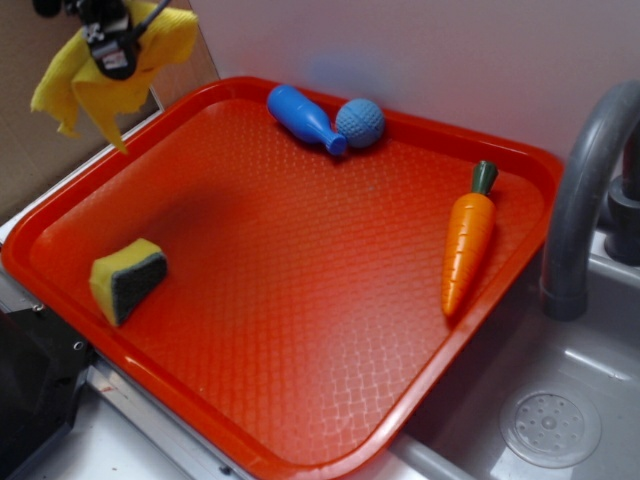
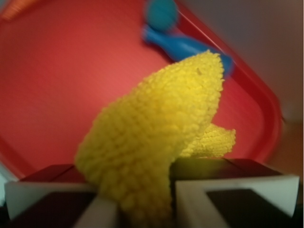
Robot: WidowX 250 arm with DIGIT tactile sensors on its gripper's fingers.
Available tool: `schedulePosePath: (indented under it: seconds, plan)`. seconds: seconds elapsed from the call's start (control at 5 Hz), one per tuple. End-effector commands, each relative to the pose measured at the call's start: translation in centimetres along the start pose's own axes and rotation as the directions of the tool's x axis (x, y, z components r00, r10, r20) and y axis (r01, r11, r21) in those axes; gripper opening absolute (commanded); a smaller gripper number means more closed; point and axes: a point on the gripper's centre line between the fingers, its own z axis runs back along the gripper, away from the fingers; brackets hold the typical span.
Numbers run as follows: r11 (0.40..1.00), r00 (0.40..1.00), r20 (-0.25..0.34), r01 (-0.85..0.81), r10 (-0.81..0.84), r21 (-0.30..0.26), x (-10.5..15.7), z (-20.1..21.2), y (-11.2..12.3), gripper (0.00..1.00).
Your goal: Grab the yellow cloth.
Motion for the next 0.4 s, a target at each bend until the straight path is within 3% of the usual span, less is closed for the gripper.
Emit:
schedulePosePath:
  seconds: [0.0, 0.2]
  plan:
    - [0.973, 0.977, 0.034, -0.206, 0.211, -0.109, 1.23, 3.46, -1.42, 0.0]
    - [0.98, 0.98, 0.047, -0.192, 0.194, -0.059, 1.0, 3.14, -1.51, 0.0]
